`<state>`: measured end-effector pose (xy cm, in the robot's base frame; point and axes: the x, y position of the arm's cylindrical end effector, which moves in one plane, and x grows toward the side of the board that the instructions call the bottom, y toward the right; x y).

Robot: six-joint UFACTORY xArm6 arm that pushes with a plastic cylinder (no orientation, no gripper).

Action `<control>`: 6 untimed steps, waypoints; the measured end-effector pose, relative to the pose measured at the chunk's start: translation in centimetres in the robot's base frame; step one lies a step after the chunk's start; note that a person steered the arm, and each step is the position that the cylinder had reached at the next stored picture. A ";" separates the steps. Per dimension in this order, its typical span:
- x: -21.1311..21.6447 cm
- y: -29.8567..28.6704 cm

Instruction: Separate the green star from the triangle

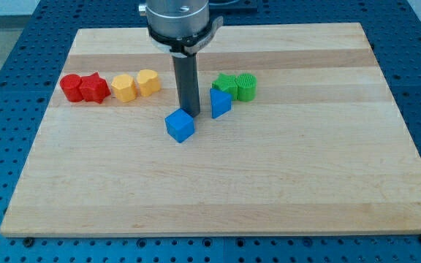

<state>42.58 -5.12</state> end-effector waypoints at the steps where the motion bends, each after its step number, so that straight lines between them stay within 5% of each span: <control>1: -2.8 0.0; 3: -7.1 3.2; 5: -1.9 7.9; 6: -2.7 7.8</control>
